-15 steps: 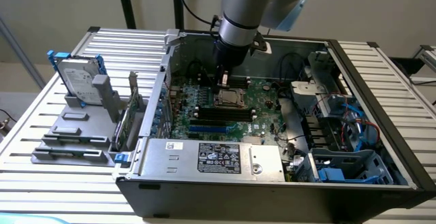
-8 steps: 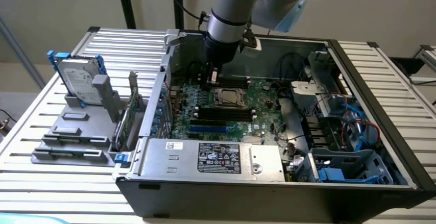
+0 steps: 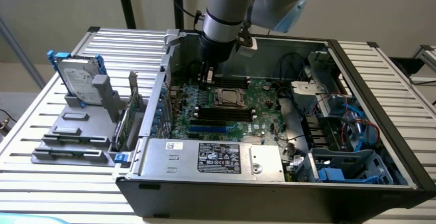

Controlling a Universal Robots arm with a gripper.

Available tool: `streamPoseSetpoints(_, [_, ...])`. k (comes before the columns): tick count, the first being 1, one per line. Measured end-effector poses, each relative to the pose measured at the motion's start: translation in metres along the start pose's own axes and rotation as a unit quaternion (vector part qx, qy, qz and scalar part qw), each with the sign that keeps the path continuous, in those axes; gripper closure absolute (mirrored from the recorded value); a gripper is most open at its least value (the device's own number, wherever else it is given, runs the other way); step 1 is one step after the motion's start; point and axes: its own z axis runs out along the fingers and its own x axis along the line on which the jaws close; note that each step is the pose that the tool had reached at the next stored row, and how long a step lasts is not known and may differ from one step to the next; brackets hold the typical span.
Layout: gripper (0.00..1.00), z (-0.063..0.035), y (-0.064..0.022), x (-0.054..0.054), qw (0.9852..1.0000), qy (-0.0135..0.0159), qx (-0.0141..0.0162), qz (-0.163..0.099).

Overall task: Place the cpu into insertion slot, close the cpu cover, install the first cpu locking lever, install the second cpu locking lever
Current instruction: 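Close the cpu cover, then install the first cpu locking lever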

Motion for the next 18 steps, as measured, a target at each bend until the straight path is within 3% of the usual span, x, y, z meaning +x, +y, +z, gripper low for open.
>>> streamPoseSetpoints(14, [0.89, 0.0, 0.0, 0.0, 1.0, 0.0, 0.0, 0.0])
streamPoseSetpoints(18, [0.89, 0.0008, -0.0096, -0.0011, 1.0, 0.0024, 0.0, 0.0])
